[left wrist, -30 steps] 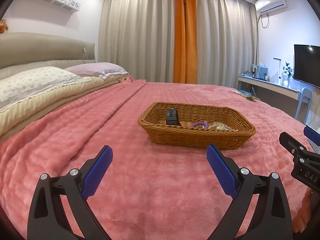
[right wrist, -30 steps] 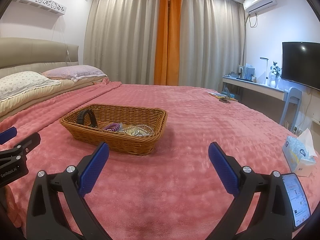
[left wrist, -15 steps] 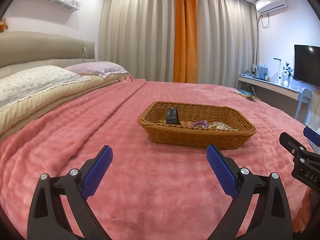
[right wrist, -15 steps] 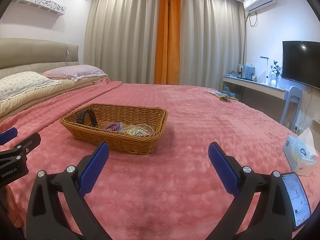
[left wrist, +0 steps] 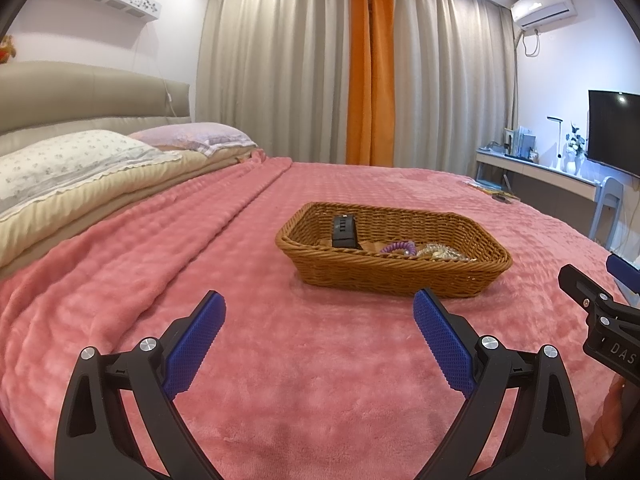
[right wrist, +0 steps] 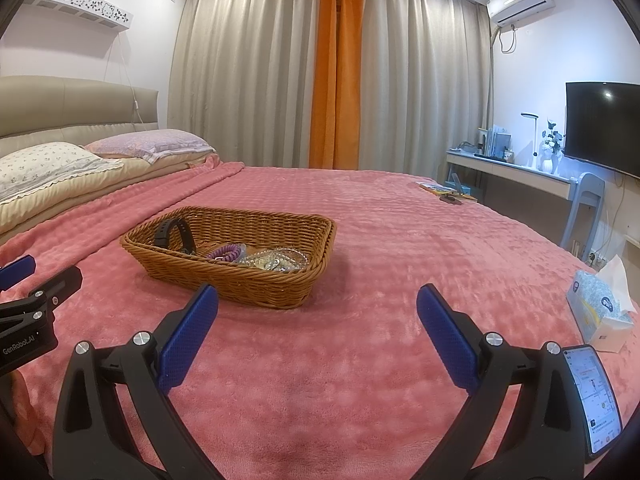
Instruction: Organize jewelry
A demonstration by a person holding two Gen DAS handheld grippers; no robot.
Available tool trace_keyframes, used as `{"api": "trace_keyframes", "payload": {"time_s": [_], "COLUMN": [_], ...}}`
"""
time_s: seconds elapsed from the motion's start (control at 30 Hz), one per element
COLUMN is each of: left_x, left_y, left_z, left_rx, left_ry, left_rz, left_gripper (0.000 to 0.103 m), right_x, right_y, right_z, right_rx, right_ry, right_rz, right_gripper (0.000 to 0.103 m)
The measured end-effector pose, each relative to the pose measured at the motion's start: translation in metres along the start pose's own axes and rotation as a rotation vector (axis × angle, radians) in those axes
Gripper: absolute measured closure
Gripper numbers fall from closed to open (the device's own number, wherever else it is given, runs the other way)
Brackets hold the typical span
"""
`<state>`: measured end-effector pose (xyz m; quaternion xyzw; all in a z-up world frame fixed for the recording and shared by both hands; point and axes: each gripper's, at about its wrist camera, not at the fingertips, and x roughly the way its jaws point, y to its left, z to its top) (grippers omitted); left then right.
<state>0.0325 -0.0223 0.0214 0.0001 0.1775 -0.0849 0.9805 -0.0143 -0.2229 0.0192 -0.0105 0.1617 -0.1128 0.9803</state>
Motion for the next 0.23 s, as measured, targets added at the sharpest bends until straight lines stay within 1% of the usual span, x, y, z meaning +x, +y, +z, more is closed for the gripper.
{"api": "trace_keyframes", "payload": {"time_s": [0.1,0.23], "left_x": [0.002,0.0005], "left_y": [-0.0008,-0.0022], "left_z": [-0.0024,-0.0059], "left_rx": [-0.011,-0.009], "left_ry": [0.023,0.024], "left_rz": [-0.004,-0.003], "left_gripper": [0.008,0.008], "right_x": [0.0002,0.001], "right_y": [0.0009,0.0025], "right_z": [-0.0008,-0.001], "right_rx": [0.001,0.001], "right_ry": [0.0,0.001], "right_rz": [0.001,0.002], "right_gripper": [0.008,0.008]}}
